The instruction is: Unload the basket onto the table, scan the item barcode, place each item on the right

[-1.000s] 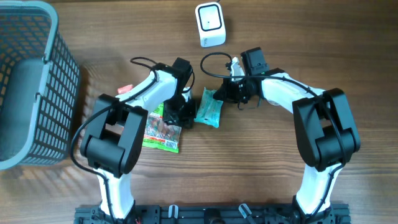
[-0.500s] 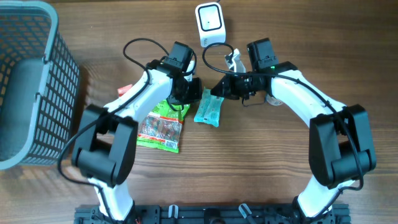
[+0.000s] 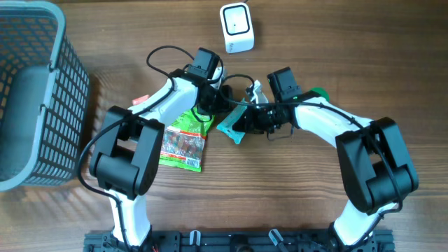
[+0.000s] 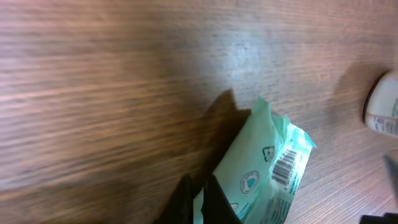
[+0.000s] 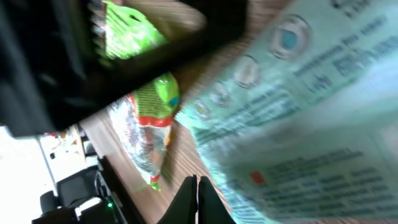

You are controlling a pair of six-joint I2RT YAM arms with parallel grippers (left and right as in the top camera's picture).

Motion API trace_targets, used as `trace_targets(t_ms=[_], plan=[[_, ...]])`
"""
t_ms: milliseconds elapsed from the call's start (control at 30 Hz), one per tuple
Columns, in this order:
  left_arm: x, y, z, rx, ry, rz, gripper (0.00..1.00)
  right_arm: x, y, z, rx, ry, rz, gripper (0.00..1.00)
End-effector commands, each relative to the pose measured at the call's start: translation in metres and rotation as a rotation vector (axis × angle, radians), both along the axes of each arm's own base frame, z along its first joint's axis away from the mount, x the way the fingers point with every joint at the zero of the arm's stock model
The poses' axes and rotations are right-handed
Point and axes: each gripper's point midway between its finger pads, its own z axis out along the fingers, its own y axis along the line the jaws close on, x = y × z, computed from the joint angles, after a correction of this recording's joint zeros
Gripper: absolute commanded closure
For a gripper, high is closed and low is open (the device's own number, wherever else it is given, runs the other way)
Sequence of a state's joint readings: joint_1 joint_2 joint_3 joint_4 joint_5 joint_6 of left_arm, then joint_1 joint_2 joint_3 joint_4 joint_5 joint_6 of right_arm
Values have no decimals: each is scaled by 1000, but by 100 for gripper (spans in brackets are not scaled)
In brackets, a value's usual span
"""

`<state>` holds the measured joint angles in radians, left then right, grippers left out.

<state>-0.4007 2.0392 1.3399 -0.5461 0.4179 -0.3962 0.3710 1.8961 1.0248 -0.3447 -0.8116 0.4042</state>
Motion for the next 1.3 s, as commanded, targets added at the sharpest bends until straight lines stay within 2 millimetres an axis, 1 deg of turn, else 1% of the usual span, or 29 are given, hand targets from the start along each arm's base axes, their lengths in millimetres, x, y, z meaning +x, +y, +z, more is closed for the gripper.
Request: trace_targets(t_ms=[0,133,200,267,333,433,533,633,700,767,833,900,967,1033,1100,1133,1200,1233,1267], plan=[[25,5,37,-56,-76,38,96,-1,-3,-4,-32,5,-17,96],[21,-13,49,-165,-71,-15,96,-1,-3,-5,-33,14,-21,96],[22,-16,49,-180,-72,-21,96,-2,-3,-5,-35,23,-24,96],[17,-25,50,-241,-47,-49,96,-5,-5,-6,-42,38,-24,96],[12,-35,47,-311,-7,-80,96,-7,-5,-7,-45,47,-24,96],[8,-36,24,-313,49,-80,96,-7,-5,-7,-47,63,-36,96],[4,-35,7,-299,90,-74,96,-9,-8,-9,-66,76,-40,96],[1,-35,-15,-269,116,-69,96,-8,-13,-17,-104,67,-62,96],[6,-27,-28,-203,102,-46,96,-7,-18,-27,-133,86,-118,96],[9,-22,-32,-169,87,-33,96,-16,-30,-45,-198,147,-200,96],[11,-19,-34,-153,81,-26,96,-29,-40,-58,-240,199,-234,96],[16,-11,-35,-135,72,-4,96,-44,-48,-66,-270,257,-250,96],[23,-3,-32,-139,63,18,96,-49,-51,-68,-282,277,-248,96],[30,5,-25,-145,46,37,96,-47,-50,-66,-274,266,-244,96],[42,15,-1,-162,-8,60,96,-42,-46,-60,-251,215,-198,96],[45,17,8,-168,-27,64,96,-38,-43,-55,-235,190,-174,96],[53,23,38,-188,-93,76,96,-26,-35,-39,-201,121,-127,96],[54,23,46,-193,-108,76,96,-21,-32,-30,-184,89,-100,96],[54,24,58,-199,-128,76,96,-15,-29,-14,-167,42,-62,95]])
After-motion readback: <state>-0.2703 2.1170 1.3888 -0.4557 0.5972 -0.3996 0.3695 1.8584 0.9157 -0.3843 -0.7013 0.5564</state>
